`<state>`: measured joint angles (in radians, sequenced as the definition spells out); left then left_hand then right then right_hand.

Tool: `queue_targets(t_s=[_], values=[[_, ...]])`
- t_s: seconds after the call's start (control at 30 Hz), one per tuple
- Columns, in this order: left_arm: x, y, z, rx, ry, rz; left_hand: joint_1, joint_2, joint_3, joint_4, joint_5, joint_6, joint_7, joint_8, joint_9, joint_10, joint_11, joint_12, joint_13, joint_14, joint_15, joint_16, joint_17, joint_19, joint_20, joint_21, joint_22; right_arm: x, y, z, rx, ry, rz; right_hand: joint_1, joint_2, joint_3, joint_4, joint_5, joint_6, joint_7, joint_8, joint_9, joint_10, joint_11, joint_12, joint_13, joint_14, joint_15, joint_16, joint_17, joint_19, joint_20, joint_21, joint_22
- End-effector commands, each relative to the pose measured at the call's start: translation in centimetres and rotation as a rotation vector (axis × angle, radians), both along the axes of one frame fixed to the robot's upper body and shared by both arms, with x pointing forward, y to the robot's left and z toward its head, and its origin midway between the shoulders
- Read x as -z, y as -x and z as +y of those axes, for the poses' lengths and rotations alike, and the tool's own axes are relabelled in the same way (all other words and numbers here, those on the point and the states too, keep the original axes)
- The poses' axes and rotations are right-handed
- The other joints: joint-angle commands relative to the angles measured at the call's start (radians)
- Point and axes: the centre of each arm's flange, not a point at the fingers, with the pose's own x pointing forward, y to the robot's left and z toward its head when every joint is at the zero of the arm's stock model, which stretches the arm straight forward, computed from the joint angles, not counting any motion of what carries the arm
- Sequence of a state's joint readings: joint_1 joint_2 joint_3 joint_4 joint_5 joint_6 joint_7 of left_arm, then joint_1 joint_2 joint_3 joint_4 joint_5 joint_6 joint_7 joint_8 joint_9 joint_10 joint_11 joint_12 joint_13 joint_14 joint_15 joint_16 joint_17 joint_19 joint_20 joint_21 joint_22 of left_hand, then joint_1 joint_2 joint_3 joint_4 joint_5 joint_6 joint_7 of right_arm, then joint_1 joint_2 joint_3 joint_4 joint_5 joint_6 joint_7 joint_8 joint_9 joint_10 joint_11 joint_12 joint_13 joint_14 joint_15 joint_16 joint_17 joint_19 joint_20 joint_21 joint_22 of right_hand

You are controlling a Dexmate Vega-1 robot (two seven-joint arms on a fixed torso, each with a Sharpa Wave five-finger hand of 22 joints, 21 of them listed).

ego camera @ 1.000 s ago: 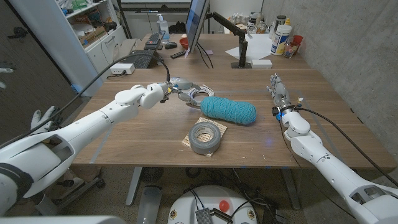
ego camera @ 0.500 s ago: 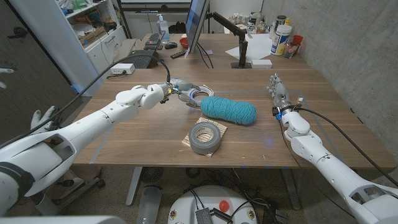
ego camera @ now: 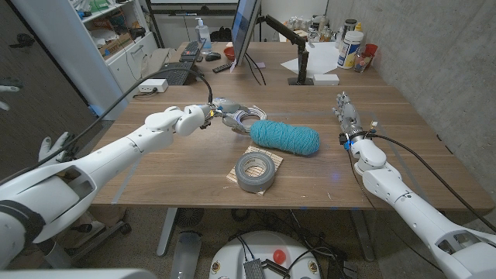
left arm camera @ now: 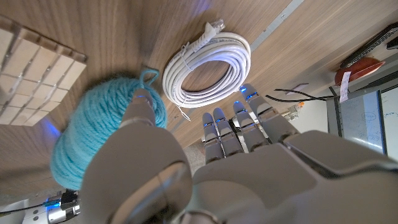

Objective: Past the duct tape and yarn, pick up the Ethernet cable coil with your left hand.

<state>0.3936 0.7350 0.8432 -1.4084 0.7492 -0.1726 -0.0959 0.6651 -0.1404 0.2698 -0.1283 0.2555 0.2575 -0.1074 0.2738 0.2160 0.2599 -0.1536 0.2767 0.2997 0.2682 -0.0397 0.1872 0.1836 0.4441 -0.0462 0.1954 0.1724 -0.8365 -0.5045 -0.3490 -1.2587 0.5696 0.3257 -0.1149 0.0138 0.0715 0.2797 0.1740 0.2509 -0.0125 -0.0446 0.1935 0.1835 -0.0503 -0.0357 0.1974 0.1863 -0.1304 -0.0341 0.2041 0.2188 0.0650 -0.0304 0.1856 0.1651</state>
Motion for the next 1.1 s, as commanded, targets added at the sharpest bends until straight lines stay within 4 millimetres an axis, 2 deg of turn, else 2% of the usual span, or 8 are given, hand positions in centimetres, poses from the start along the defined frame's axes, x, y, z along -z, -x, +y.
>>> queue_targets(t_s=[0.03, 1.1], values=[[0.1, -0.2, 0.3, -0.006, 0.010, 0.004, 0.002, 0.009, -0.005, -0.003, 0.006, 0.012, -0.002, 0.004, 0.003, 0.009, 0.003, -0.002, 0.002, 0.006, -0.101, 0.005, 0.003, -0.005, -0.003, -0.001, 0.003, 0.0, 0.0, 0.0, -0.003, 0.000, 0.002, 0.001, 0.083, 0.007, -0.002, -0.003, 0.001, -0.005, 0.000, 0.005, -0.001, 0.000, -0.002, 0.003, -0.007, -0.041, 0.005, 0.000, -0.001, 0.002, 0.002, 0.003], [0.9, -1.7, -0.1, 0.009, 0.023, 0.020, 0.000, 0.010, -0.017, 0.000, 0.009, 0.016, -0.004, 0.006, 0.003, 0.002, 0.002, -0.006, 0.006, -0.001, -0.101, 0.002, 0.003, -0.012, 0.000, -0.003, 0.004, 0.0, -0.1, 0.0, -0.004, 0.002, 0.005, -0.002, 0.080, 0.006, -0.001, -0.005, 0.002, -0.004, 0.001, 0.005, 0.001, 0.002, -0.002, 0.003, -0.001, -0.041, 0.007, 0.001, -0.002, 0.003, 0.002, 0.003]])
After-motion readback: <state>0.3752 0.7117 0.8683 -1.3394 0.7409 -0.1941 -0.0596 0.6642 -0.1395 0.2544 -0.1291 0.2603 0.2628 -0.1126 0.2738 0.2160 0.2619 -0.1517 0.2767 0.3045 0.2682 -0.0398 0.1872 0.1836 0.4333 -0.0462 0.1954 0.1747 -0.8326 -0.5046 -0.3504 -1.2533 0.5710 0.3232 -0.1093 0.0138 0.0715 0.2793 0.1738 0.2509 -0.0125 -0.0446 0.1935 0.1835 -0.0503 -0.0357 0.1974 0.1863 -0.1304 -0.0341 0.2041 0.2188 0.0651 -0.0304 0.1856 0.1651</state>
